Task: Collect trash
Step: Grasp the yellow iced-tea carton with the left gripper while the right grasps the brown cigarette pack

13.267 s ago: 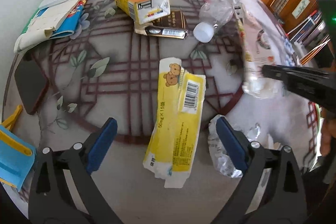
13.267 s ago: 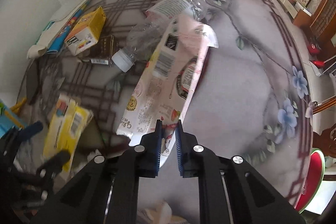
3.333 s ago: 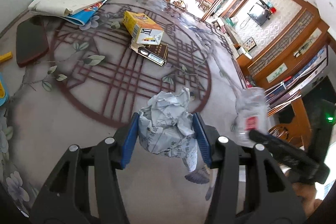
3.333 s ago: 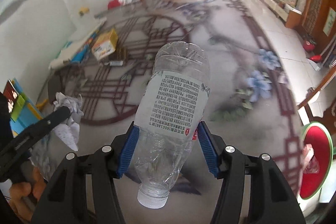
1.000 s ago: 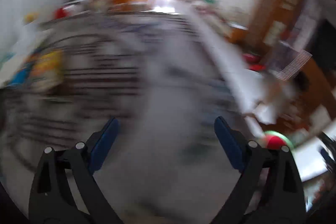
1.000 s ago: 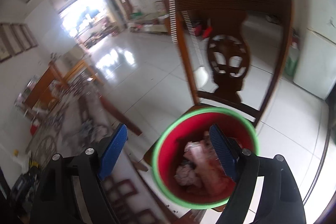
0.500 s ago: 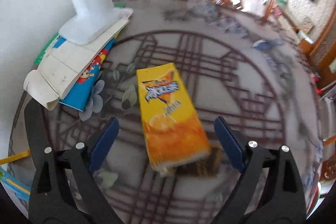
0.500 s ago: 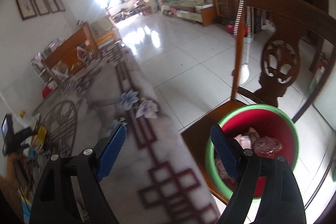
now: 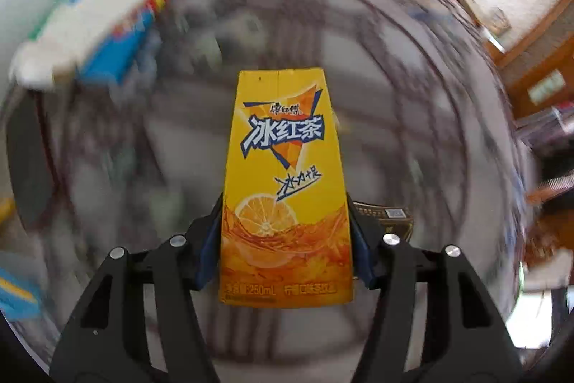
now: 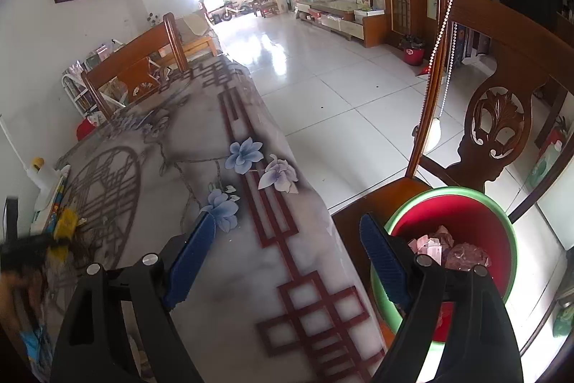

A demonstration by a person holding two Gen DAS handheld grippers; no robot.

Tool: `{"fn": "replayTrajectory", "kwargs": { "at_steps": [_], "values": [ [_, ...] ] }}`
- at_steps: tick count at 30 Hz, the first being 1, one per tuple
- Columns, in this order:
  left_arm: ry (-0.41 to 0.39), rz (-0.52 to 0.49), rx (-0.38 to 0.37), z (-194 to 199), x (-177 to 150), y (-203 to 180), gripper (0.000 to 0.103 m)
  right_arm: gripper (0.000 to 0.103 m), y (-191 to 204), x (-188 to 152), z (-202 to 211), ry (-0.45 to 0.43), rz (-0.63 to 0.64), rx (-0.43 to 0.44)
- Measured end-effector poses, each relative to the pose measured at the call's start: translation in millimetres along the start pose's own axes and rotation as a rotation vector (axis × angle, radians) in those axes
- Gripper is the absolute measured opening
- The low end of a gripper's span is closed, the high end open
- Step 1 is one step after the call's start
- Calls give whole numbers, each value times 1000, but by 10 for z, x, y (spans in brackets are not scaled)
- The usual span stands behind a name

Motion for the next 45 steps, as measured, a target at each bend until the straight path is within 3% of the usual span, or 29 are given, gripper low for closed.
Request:
{"fn": "replayTrajectory", "kwargs": {
  "at_steps": [5,7,12,15,19,23,28,35,39,42,45],
  "values": [
    [91,-61,-148,235,-653,-267,57,80,167,-67,55,6,38,15],
    [78,-109,-174,368,-917,-363,58,80,241,-98,59,13,60,22],
    [-77,-74,-195,776,-1041,-239,58,81,574,-245,27,89,153,159],
    [-199,-63,-119,1009,-1033,-67,58,81,882,-376,43,128,230,279],
    [-218,-12,-93,998,-990,75,58,82,1496,-641,113,109,488,354],
    [-175,50,-130,856,-938,169,58,87,2086,-981,178,82,767,434],
    [-176,73,-161,895,-947,290,58,88,2519,-1369,-27,152,985,494],
    [-170,105,-171,867,-929,383,58,86,2726,-1421,-467,287,933,564],
    [-163,107,-165,832,-925,379,58,64,2741,-1463,-550,343,909,571],
    [-156,100,-159,804,-924,353,58,54,2714,-1476,-512,371,928,570],
    [-150,85,-147,786,-930,334,58,53,2709,-1493,-497,396,918,585]
  ]
}}
Point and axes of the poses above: each gripper's, at about its wrist camera, not at the fingertips, and z roughly against the way its jaws point, y to its left, x to its top, the point moved 2 cm from there along -z, roughly the way its jaws point, and after that the axes turned 4 degrees about -y, right-handed, at the moved point
